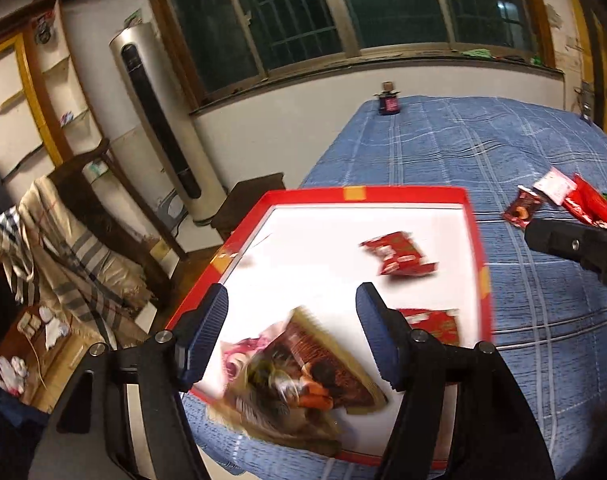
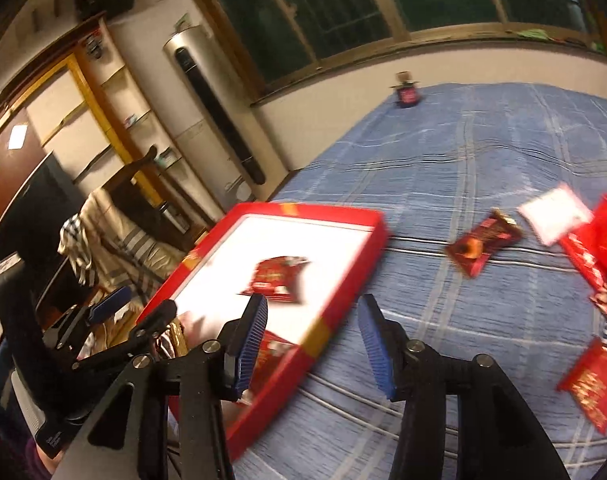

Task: Organize snacks
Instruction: 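Open the left tool over the tray while the right tool drops its red packet there, then move both open tools back toward the snack pile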

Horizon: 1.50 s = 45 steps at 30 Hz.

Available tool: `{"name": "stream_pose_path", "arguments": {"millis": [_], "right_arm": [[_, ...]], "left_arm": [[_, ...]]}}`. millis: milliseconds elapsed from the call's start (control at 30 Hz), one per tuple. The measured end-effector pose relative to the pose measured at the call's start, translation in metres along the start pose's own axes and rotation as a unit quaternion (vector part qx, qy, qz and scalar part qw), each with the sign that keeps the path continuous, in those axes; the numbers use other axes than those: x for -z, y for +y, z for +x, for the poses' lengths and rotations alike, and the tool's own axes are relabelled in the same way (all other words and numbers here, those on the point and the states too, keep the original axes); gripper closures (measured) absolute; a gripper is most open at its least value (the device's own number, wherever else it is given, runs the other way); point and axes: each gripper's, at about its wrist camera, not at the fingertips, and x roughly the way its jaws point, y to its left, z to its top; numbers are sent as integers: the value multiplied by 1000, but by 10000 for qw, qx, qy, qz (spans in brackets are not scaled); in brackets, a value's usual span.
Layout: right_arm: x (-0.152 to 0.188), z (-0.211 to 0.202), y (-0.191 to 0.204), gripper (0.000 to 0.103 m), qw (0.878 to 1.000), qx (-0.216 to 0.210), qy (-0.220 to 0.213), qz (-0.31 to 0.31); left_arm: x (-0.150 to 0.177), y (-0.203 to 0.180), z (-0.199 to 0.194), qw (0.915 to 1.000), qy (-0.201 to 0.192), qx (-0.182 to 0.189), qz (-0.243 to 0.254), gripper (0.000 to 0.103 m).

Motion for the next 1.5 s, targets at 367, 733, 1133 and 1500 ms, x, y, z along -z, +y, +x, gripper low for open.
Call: {"name": "stream_pose_path", "arguments": {"millis": [367,733,1133,1500], "right_arm": [[-2,-62,-51,51,9979,144,-495,383],[6,-136,-133,48,9878,1166,-829,613],[23,-183,-222,46,9710,1615,-1159,1330],[26,-184,-237,46,9700,1330,-1235,1618]], "left_arm": [[-20,-45,-32,9985,-318,102,426,34],[-23,-122,-44,9885,-122,1037,1090,20],[-26,-223,-60,9661,-67,1679,1960,20],[-36,-262,-62,9595,-125,1696,2245,21]]}}
